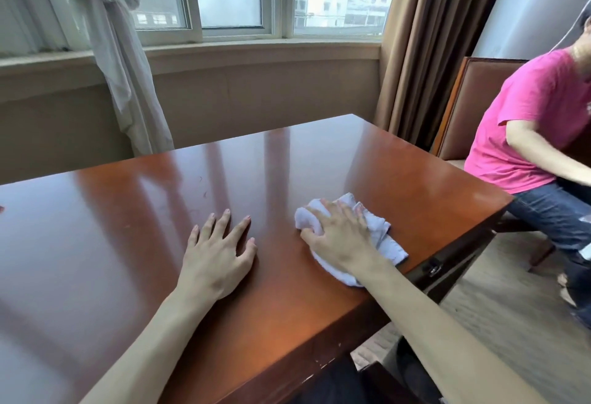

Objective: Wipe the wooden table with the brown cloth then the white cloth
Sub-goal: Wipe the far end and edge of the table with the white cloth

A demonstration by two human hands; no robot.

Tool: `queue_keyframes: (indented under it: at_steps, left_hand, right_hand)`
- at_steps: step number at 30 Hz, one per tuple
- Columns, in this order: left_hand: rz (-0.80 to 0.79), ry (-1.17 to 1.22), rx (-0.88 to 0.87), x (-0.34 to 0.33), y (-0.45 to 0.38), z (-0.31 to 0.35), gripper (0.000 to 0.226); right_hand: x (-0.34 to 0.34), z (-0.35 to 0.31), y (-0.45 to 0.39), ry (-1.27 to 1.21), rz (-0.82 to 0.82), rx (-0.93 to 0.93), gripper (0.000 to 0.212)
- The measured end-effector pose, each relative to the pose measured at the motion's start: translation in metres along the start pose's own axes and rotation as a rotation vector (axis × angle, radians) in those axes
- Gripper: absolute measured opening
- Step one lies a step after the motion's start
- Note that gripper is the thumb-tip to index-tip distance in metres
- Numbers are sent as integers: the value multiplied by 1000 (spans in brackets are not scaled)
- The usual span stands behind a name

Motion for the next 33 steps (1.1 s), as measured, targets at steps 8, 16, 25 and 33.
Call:
queue_keyframes:
  at_steps: [8, 16, 25, 33]
  left_hand:
    - [-5, 70, -36, 42, -35, -4, 57]
    - [43, 126, 80, 36, -128, -46, 60]
    - [94, 29, 217, -2, -156, -79, 69]
    - [82, 17, 228, 1, -156, -80, 65]
  right_hand:
    - [-5, -13, -31, -4, 24, 16, 57]
    - [-45, -114, -87, -126, -58, 332, 56]
    - [-68, -62, -351, -51, -79, 92, 46]
    - [-77, -71, -359, -46, -90, 136, 54]
Point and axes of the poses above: each hand's wrist, its own y-axis away from the middle knuckle, its own x-axis out of the back of the hand, z = x × y, the point moved 8 cm from there along -y, towards the middle knuckle, and after that the axes turned 1 degree about x, right-handed, at the moved point
